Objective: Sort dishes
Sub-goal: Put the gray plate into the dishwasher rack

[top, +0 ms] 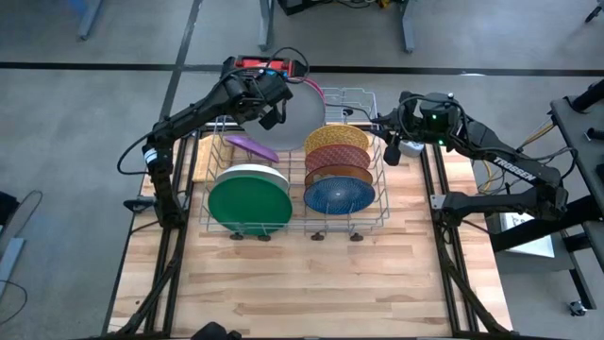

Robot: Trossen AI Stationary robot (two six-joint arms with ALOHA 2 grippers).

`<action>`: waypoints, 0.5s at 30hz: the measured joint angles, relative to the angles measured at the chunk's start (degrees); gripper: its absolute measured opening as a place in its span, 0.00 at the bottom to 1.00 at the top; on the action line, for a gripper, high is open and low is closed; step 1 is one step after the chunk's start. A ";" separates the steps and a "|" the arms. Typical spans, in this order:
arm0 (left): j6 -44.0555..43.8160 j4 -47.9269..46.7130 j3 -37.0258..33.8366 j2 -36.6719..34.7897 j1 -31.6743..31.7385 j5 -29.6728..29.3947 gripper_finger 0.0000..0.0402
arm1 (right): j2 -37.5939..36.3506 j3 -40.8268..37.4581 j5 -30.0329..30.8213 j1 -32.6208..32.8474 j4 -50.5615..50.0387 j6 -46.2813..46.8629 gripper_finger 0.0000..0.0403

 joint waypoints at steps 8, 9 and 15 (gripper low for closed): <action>0.64 -0.10 -0.51 0.00 0.02 3.04 0.02 | 0.00 -0.73 0.00 0.00 -0.01 -0.01 0.27; 0.73 -0.30 -0.65 0.00 0.02 3.19 0.03 | 0.00 -0.79 0.00 0.00 -0.01 -0.01 0.26; 0.87 -0.31 -3.03 0.01 0.02 3.39 0.11 | 0.00 -1.03 0.00 0.00 -0.01 -0.01 0.26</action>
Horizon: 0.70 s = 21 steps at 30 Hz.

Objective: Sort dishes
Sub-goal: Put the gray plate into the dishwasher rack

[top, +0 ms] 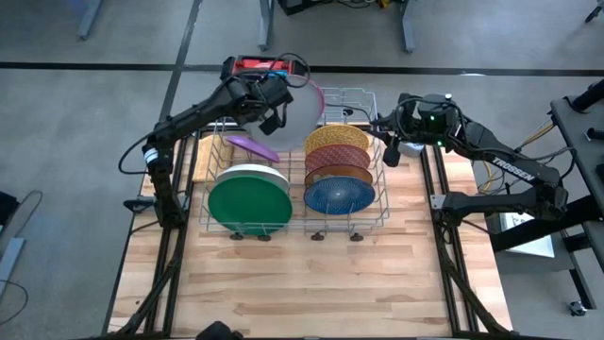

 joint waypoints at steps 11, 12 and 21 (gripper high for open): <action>0.06 0.26 -4.13 0.04 0.00 -0.18 0.15 | 0.00 -0.02 0.00 0.00 0.01 0.33 0.31; 0.24 0.31 -4.15 0.04 0.00 -0.19 0.15 | 0.00 -0.02 0.00 0.00 0.01 0.33 0.31; 3.46 0.64 0.75 0.10 -0.47 -0.44 0.10 | 0.00 -0.02 0.00 0.00 0.01 0.37 0.27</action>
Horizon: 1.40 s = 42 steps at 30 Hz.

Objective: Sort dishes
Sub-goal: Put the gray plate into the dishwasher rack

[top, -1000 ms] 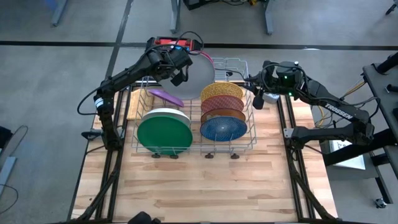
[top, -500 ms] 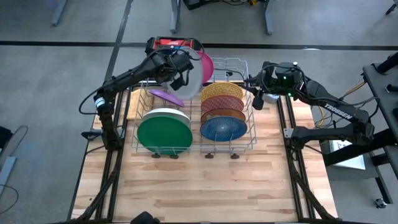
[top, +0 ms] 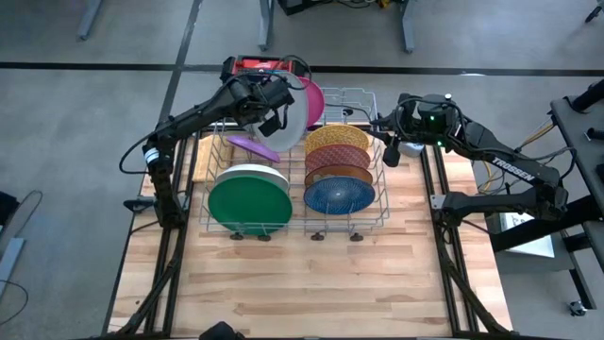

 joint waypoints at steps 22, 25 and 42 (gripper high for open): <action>-8.13 -0.53 5.52 -0.02 1.33 11.09 0.02 | 0.00 -0.10 0.00 -0.02 0.02 1.51 0.27; -13.30 -3.50 5.52 -0.02 3.20 17.95 0.05 | 0.00 -0.25 0.00 0.00 0.02 1.57 0.26; -24.53 -6.65 3.67 -0.09 4.99 18.70 0.45 | 0.00 -1.69 -0.02 0.00 -0.03 1.36 0.32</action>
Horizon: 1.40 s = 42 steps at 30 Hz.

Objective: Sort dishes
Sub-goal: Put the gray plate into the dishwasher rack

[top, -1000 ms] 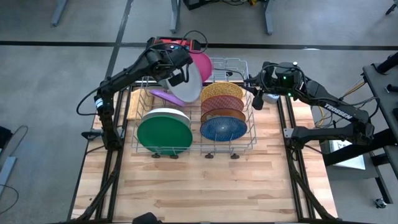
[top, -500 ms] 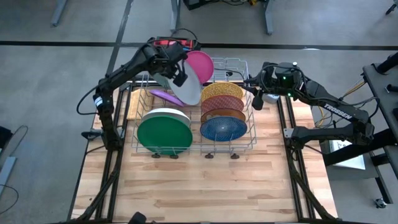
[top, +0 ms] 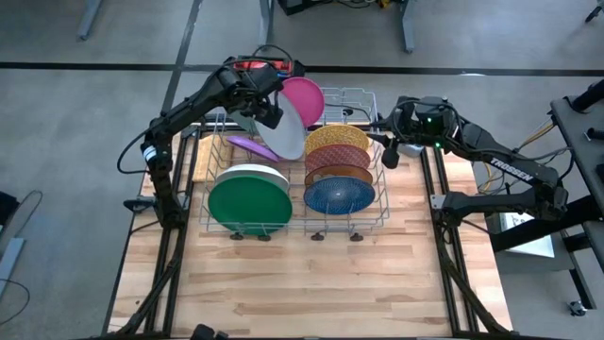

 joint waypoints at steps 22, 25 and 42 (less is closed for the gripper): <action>-15.99 0.95 -2.61 0.24 0.48 0.00 0.51 | 0.00 -0.25 0.00 -0.01 -0.89 -3.11 0.32; -16.23 2.36 -4.93 0.26 0.52 0.00 0.51 | 0.00 -0.25 -0.02 -0.01 -1.78 -3.15 0.33; -17.20 8.43 -13.04 0.31 0.48 1.62 0.40 | 0.00 -1.39 -0.04 0.00 -1.52 -3.59 0.28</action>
